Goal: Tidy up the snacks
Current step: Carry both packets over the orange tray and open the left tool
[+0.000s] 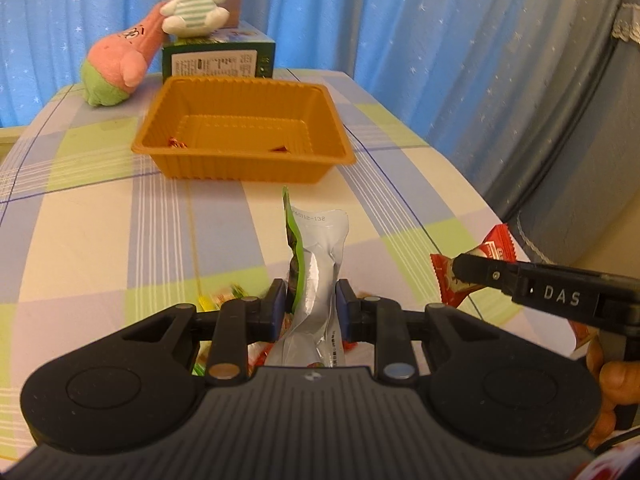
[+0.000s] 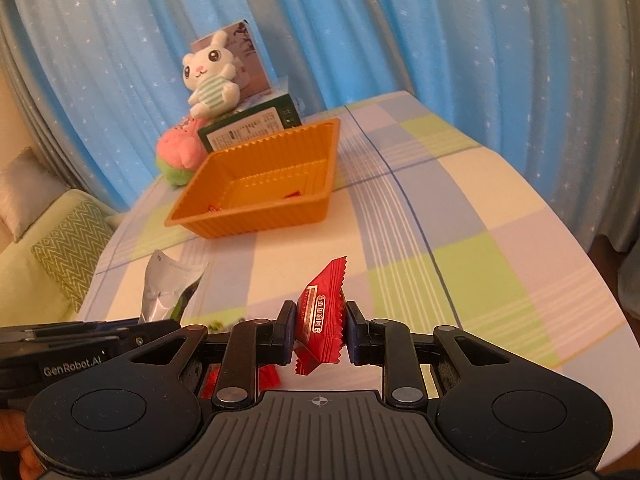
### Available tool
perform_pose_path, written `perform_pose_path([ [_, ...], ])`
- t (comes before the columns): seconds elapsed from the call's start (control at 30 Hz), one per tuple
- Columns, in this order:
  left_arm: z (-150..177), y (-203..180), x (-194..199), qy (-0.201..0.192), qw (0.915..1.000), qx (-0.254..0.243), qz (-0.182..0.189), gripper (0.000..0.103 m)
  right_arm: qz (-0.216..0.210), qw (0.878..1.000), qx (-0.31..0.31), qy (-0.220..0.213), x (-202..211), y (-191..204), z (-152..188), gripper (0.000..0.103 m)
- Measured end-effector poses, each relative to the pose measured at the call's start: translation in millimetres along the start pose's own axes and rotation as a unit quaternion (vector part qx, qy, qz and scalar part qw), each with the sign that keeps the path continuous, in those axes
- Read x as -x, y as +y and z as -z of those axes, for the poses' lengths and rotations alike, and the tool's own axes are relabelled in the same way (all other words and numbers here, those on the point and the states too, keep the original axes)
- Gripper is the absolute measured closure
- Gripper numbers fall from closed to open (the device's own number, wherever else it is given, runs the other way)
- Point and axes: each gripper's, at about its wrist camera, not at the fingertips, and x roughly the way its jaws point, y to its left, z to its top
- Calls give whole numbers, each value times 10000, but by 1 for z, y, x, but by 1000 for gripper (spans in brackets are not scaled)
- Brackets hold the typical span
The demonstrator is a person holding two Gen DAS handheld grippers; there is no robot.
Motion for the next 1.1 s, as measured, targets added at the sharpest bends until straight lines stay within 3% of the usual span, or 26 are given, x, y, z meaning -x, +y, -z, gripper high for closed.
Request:
perform_pose_path([
  [0.73,-105,57,-45,-69,9991,135,-391,79,-245,9971,718,-54,-90,36,-93,78],
  [1.1,-134,72,-78,-9,9990,71,-440,79,-301,9966,761,-7,-134,44,-132,78],
])
